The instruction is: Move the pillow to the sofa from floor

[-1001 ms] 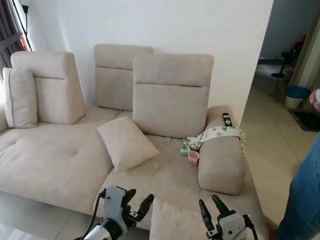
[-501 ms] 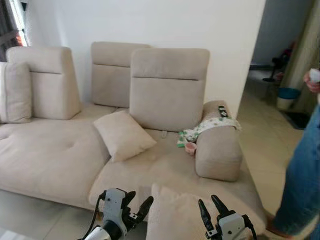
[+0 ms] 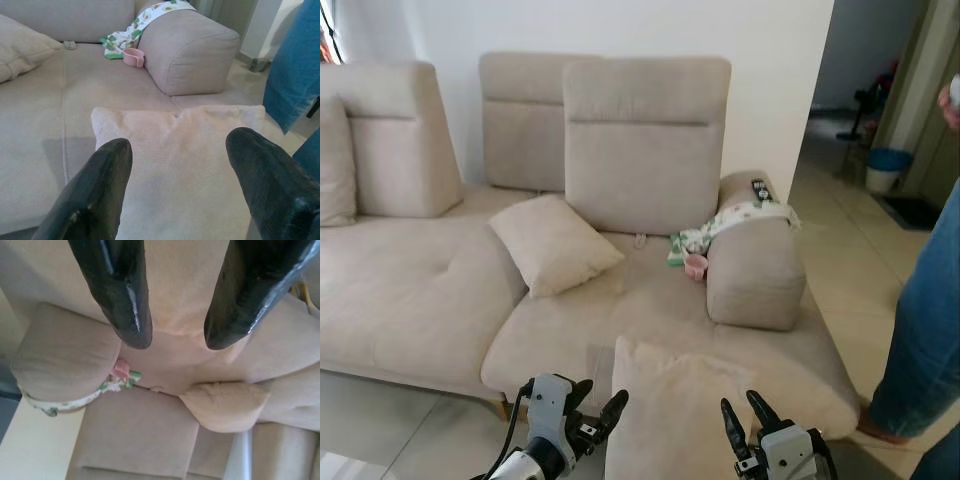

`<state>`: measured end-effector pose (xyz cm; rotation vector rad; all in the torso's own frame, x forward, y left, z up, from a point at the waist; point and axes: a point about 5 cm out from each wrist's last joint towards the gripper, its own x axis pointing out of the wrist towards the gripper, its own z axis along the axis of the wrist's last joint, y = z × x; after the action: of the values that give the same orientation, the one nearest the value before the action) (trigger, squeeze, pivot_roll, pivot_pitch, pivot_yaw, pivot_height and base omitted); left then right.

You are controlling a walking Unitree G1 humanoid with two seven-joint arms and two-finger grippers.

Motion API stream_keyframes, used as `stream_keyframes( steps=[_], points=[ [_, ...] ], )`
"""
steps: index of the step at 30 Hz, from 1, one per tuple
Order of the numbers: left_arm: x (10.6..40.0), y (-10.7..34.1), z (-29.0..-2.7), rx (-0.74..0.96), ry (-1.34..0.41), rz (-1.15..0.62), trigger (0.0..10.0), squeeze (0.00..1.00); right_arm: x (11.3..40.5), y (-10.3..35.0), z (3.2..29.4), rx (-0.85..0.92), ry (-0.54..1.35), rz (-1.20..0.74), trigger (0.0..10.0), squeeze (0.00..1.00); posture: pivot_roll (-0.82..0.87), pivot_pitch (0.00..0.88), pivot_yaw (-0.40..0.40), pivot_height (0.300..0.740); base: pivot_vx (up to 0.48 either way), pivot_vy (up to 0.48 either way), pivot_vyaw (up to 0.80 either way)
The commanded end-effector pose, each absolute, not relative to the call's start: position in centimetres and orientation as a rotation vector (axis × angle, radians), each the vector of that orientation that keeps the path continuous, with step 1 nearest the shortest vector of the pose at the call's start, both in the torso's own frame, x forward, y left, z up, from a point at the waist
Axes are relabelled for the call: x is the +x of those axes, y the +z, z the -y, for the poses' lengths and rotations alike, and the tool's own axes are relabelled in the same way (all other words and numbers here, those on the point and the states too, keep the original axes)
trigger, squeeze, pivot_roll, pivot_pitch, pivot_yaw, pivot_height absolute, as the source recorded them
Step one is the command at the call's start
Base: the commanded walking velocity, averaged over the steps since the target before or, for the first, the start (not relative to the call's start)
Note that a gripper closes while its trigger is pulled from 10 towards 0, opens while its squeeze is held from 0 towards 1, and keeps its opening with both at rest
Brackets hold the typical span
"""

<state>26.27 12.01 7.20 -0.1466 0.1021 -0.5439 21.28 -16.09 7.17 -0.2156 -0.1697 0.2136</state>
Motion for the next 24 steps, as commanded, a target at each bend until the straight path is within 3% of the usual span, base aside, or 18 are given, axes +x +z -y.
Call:
stream_keyframes(
  steps=[1, 9, 11, 14, 20, 24],
  points=[
    [26.5, 7.2, -11.9, -0.115, -0.543, -0.100, 10.0, 0.00, 21.4, 7.0, 16.2, -0.206, 0.229, 0.155, 10.0, 0.00, 0.04, 0.000, 0.054, 0.530, 0.000, 0.000, 0.00],
    [26.9, 8.4, -10.7, 0.013, -0.563, -0.032, 10.0, 0.00, 21.3, 5.6, 16.1, -0.204, 0.490, -0.005, 10.0, 0.00, 0.03, 0.000, 0.056, 0.530, 0.000, 0.000, 0.00],
    [27.1, 8.8, -10.2, 0.075, -0.601, -0.013, 10.0, 0.00, 20.9, 5.5, 17.3, -0.263, 0.604, -0.067, 10.0, 0.00, 0.03, 0.000, 0.055, 0.530, 0.000, 0.000, 0.00],
    [27.2, 9.0, -10.1, 0.102, -0.614, -0.002, 10.0, 0.00, 21.0, 5.6, 18.2, -0.295, 0.623, -0.089, 10.0, 0.00, 0.03, 0.000, 0.056, 0.530, 0.000, 0.000, 0.00],
    [27.4, 9.7, -9.7, 0.161, -0.649, 0.044, 10.0, 0.00, 22.4, 6.5, 21.1, -0.454, 0.554, -0.100, 10.0, 0.00, 0.03, 0.024, 0.051, 0.530, 0.000, 0.000, 0.00],
    [27.2, 10.1, -9.4, 0.164, -0.637, 0.068, 10.0, 0.00, 23.4, 7.0, 23.5, -0.555, 0.367, -0.097, 10.0, 0.00, 0.04, 0.060, 0.051, 0.530, 0.000, 0.000, 0.00]
  ],
)
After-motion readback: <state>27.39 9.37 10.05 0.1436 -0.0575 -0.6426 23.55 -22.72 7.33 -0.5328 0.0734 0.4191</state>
